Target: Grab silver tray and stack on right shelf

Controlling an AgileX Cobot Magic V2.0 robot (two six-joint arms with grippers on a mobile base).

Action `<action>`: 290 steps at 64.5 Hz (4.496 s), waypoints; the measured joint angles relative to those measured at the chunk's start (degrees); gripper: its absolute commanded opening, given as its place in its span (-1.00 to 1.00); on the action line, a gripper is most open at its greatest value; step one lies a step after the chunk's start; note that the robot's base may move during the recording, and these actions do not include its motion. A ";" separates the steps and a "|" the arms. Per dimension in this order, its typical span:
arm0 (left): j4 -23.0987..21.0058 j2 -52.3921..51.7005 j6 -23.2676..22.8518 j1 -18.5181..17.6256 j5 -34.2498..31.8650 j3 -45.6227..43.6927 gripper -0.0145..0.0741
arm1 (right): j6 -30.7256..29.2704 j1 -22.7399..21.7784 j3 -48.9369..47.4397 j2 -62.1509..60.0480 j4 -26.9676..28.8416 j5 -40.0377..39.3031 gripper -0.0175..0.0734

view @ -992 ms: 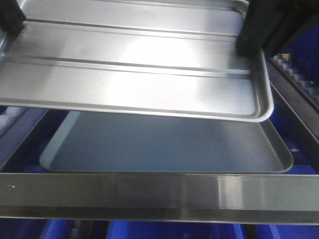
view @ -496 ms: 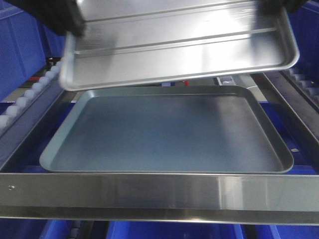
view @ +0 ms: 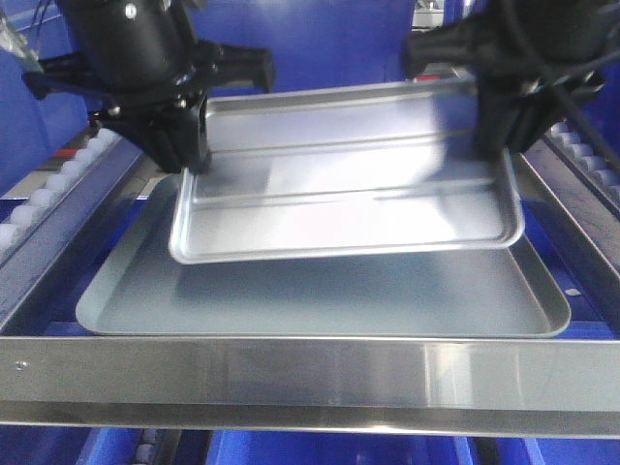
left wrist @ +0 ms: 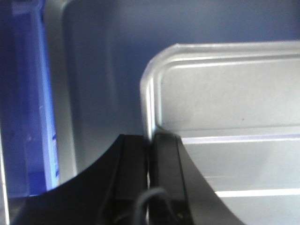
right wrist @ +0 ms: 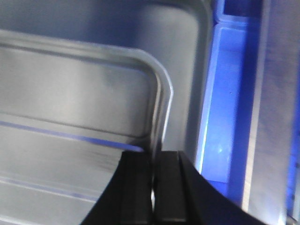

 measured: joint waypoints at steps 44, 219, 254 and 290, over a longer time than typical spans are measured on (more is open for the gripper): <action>2.03 4.48 2.18 2.26 1.04 -2.97 0.53 | -1.17 -0.50 -0.83 4.39 -1.16 -1.78 0.74; -14.33 -86.22 32.58 0.17 -14.89 45.27 -0.88 | -4.24 7.21 31.57 -75.26 -2.54 -2.04 -0.47; -24.18 -97.17 38.27 32.08 -17.98 64.03 -0.88 | -4.24 7.21 31.57 -75.26 -2.54 -1.65 -0.47; -21.83 -97.17 38.36 32.67 -38.64 74.54 -0.88 | -4.24 7.21 31.57 -75.26 -2.54 -1.54 -0.47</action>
